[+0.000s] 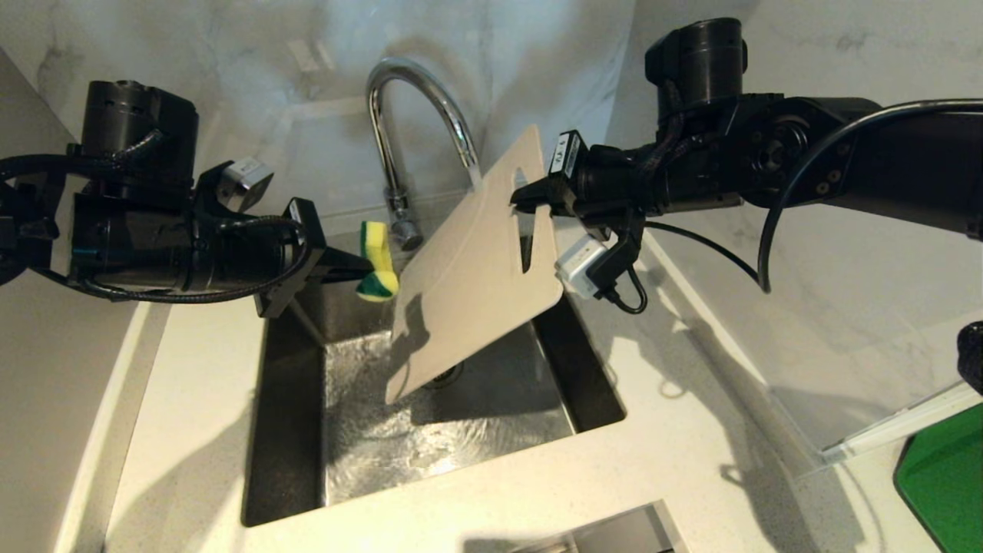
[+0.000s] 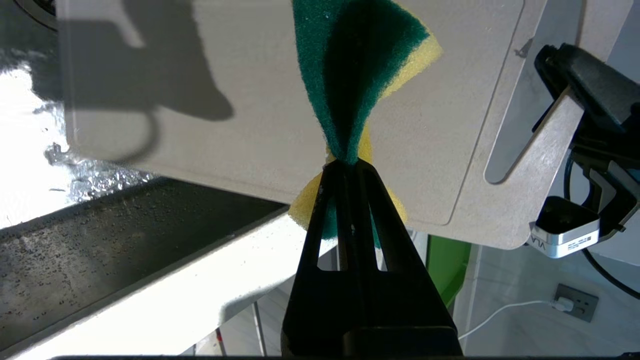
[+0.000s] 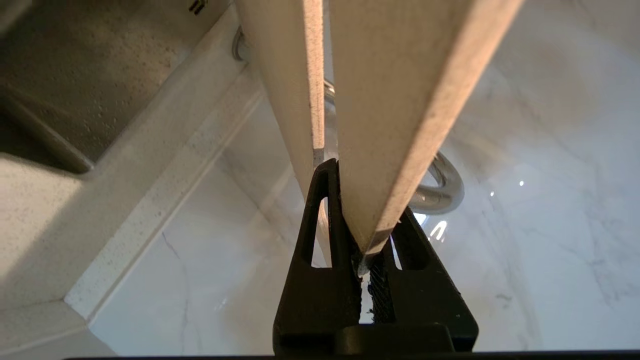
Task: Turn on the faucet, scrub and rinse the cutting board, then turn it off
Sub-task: Scrub the cutting board underwater
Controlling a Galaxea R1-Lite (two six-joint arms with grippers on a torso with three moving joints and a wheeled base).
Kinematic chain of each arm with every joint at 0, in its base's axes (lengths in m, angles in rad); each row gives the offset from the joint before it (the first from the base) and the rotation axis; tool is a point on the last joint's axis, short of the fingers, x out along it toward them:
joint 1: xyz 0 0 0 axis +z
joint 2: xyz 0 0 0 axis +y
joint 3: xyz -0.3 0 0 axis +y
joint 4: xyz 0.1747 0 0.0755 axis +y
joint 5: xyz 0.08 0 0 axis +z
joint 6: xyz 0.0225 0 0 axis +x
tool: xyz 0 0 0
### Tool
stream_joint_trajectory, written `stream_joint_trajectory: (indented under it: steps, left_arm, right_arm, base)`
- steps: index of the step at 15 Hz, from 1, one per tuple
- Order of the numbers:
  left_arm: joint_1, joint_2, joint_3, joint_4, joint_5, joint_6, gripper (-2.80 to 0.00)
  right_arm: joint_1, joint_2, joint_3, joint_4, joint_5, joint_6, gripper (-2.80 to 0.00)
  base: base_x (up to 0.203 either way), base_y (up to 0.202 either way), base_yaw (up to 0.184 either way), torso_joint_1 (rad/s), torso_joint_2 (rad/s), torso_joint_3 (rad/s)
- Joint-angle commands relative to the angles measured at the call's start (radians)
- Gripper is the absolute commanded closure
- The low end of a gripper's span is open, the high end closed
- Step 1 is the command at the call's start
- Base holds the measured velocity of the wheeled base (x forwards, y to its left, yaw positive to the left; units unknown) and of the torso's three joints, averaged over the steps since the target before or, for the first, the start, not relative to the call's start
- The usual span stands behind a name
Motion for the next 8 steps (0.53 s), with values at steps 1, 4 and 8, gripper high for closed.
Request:
stream_joint_trajectory:
  steps: [1, 4, 8]
  left_arm:
    - [0.000, 0.002, 0.000, 0.001, -0.001, -0.005, 0.00]
    - [0.000, 0.002, 0.001, 0.001, -0.001, -0.003, 0.00]
    - [-0.005, 0.004, 0.003, 0.001, -0.002, -0.005, 0.00]
  right_arm:
    - [0.000, -0.014, 0.020, 0.003, 0.003, -0.014, 0.00]
    - [0.000, -0.052, 0.089, 0.001, 0.003, -0.015, 0.00]
    - [0.000, -0.117, 0.169, -0.002, 0.003, -0.016, 0.00]
  base:
    - [0.000, 0.000, 0.000, 0.000, 0.00, 0.000]
    - [0.000, 0.000, 0.000, 0.000, 0.00, 0.000]
    - [0.000, 0.000, 0.000, 0.000, 0.00, 0.000]
